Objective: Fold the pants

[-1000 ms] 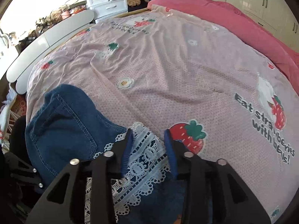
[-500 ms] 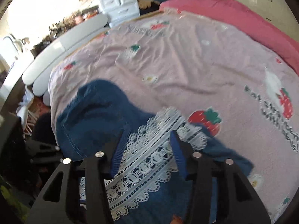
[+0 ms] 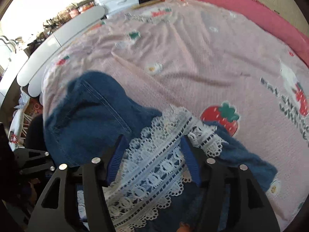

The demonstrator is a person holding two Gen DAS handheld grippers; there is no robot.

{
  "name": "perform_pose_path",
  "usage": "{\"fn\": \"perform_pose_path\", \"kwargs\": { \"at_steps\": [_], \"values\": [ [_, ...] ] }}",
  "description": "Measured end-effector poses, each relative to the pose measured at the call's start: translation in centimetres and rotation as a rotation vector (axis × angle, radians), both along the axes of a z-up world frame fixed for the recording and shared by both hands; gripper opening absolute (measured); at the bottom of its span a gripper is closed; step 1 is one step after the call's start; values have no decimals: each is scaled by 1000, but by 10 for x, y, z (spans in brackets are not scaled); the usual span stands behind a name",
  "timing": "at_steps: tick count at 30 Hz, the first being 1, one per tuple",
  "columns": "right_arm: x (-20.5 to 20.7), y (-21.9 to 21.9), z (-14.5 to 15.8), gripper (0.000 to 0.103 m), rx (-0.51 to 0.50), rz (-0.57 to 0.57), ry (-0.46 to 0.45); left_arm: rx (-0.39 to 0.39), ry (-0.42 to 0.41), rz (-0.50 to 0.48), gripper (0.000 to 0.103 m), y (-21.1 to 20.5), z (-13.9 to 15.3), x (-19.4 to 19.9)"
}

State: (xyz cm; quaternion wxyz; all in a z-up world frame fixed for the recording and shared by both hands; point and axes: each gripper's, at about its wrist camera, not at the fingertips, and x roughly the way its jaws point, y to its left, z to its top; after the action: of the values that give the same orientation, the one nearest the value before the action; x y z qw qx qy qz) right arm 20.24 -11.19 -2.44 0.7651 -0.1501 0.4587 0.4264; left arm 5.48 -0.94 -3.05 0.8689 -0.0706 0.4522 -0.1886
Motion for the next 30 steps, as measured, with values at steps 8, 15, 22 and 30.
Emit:
{"fn": "perform_pose_path", "kwargs": {
  "at_steps": [8,15,22,30],
  "values": [
    [-8,4,35,68,59,20,-62,-18,-49,52,67,24,18,-15],
    [-8,7,43,82,57,6,-89,4,-79,154,83,60,30,-31],
    [-13,23,53,93,71,42,-98,2,-45,282,92,100,25,-36],
    [-15,78,48,94,40,175,-58,-43,7,326,93,115,13,-36]
  ]
}}
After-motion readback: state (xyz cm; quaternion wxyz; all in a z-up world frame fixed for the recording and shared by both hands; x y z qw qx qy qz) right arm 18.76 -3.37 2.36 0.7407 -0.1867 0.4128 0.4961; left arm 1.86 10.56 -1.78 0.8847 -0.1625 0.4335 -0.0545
